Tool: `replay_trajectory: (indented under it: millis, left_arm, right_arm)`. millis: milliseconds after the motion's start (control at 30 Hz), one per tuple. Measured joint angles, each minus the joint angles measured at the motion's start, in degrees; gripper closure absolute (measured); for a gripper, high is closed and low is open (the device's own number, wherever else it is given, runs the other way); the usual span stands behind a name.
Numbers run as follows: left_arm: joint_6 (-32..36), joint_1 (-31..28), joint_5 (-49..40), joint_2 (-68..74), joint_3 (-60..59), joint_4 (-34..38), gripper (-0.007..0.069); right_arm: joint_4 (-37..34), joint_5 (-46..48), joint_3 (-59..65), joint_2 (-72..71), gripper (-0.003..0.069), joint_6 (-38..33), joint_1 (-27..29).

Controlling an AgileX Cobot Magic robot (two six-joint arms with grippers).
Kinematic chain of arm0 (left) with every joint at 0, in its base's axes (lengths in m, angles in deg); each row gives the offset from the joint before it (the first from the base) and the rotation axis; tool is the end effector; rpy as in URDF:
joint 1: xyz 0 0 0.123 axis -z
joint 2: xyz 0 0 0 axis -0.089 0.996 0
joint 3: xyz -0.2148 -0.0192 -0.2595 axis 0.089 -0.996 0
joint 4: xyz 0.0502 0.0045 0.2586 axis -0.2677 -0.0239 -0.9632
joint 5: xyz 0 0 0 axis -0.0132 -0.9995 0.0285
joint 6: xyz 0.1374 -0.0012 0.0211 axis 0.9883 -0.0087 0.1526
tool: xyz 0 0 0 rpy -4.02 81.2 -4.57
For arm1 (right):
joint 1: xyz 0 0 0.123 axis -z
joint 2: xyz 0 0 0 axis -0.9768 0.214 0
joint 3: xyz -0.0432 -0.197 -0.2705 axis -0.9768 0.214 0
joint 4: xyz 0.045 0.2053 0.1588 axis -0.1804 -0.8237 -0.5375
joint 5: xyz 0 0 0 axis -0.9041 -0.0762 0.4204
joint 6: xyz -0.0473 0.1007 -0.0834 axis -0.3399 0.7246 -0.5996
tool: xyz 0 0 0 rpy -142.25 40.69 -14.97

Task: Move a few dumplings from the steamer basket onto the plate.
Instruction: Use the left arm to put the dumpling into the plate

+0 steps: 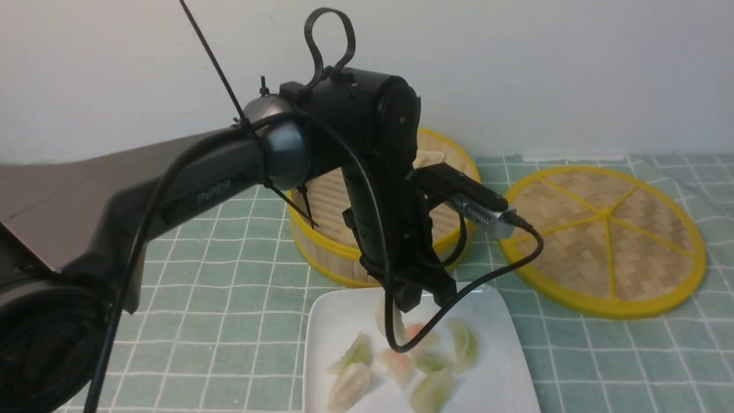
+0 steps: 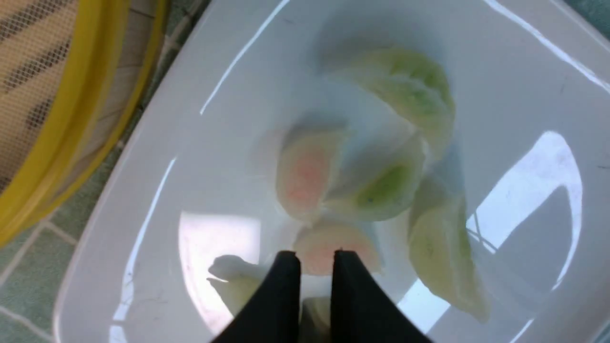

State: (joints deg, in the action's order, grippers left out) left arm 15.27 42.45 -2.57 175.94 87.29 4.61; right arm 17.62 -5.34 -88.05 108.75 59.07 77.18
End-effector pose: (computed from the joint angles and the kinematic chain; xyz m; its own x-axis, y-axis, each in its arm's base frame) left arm 0.3631 -0.3072 0.2171 -0.6382 0.7510 -0.1694 0.7698 0.6232 -0.1378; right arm 0.1289 0.0293 0.3571 -0.8567 -0.0802 -0.5096 -0.1734 0.9751 0.1380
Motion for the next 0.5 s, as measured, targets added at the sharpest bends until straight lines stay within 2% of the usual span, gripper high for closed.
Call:
replay_trajectory:
  millis: [100, 200, 233, 267, 367, 433, 500]
  left_arm:
    - [0.0, 0.0, 0.8, 0.7, -0.1, -0.2, 0.0538]
    - [0.0, 0.0, 1.8, 1.1, -0.1, -0.1, 0.0426]
    - [0.0, 0.0, 1.8, 1.1, -0.1, -0.1, 0.0426]
    - [0.0, 0.0, 2.2, 1.1, -0.2, -0.1, 0.0341]
    - [-0.8, 0.0, 1.4, 1.1, 0.6, -0.2, 0.0259]
    - [-2.6, 0.0, 0.6, 0.6, 1.8, -1.1, 0.0281]
    - [-3.7, 0.0, 0.7, -0.6, 2.3, -2.1, 0.0351]
  right_arm:
    - [-0.1, 0.0, 0.0, 0.0, 0.0669, 0.0, 0.0]
    - [-0.5, -0.3, 0.0, 0.0, 0.0669, -0.1, 0.0]
    - [-0.5, -0.4, 0.0, 0.0, 0.0669, -0.1, 0.0]
    - [-0.8, -1.0, 0.0, 0.0, 0.0669, -0.9, 0.0]
    - [-2.4, -1.7, -0.2, 0.1, 0.0669, -2.4, 0.0]
    - [-4.7, -1.6, -1.4, 1.3, 0.0669, -3.5, 0.0]
    - [-7.0, -0.7, -3.5, 3.4, 0.0669, -5.6, 0.0]
